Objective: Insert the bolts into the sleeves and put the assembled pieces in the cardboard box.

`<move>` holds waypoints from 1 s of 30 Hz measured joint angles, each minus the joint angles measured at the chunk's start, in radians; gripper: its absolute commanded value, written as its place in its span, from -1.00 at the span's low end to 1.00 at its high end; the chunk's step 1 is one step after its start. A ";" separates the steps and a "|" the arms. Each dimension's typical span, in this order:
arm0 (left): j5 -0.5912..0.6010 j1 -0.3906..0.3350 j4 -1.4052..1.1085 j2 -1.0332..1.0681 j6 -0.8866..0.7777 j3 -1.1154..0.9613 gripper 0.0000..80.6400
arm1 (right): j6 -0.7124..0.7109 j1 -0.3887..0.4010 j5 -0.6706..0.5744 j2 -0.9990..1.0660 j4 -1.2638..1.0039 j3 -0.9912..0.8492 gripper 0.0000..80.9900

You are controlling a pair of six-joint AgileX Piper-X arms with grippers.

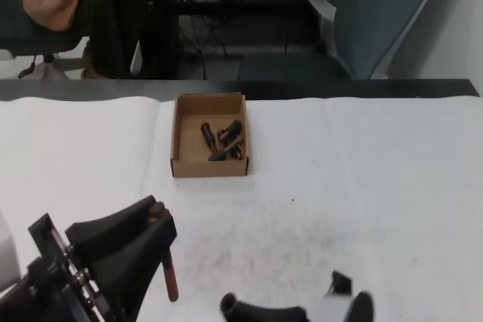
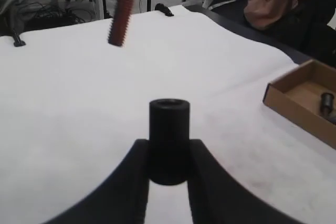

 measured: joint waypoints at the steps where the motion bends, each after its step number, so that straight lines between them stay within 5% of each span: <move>1: 0.000 0.000 -0.003 0.009 0.003 0.000 -0.95 | 0.000 0.009 0.006 0.030 -0.040 0.000 -0.99; 12: 0.074 0.000 -0.119 0.097 0.004 0.002 -0.95 | 0.015 0.035 0.018 0.205 -0.341 0.000 -0.99; 30: 0.137 0.000 -0.163 0.103 -0.057 0.002 -0.95 | 0.023 0.035 0.063 0.212 -0.393 0.000 -0.99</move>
